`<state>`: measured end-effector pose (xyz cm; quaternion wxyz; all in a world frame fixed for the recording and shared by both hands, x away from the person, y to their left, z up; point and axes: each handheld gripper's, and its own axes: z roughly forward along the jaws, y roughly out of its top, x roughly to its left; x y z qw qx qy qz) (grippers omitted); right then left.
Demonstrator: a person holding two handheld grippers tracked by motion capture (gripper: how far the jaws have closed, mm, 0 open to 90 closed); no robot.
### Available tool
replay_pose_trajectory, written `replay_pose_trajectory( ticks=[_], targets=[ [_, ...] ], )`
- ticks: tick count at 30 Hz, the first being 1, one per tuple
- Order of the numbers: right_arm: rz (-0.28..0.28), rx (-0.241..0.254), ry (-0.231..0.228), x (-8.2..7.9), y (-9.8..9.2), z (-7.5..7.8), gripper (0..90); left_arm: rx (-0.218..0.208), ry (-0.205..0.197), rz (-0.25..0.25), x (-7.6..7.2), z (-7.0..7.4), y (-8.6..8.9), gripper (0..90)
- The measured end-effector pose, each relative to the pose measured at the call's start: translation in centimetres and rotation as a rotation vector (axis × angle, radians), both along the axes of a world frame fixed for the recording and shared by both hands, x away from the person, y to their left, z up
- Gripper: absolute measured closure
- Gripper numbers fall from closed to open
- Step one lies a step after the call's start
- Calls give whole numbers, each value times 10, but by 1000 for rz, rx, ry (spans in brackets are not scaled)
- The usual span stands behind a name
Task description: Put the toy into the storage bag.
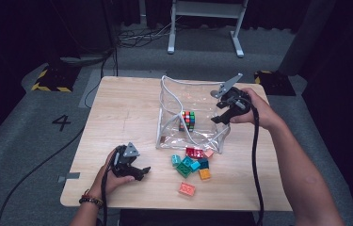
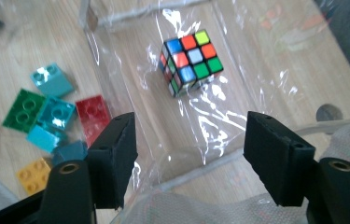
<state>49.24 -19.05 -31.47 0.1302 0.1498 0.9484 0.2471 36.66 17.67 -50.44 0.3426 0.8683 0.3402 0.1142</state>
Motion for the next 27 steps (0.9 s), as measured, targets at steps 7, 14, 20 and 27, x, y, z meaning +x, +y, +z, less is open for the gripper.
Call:
replay_pose_trajectory(
  ticks=[7,14,20,27],
  targets=[
    [-39,134,-65,-14,-19,8,363,-1,-1,1,0,0,0,99],
    [-68,243,-112,-33,-37,15,362,-3,2,-1,0,0,0,99],
    [-73,291,-168,-49,-52,16,349,2,-3,1,0,0,0,98],
    [-82,327,-207,-65,-64,14,320,1,-3,1,0,0,0,98]
  ],
)
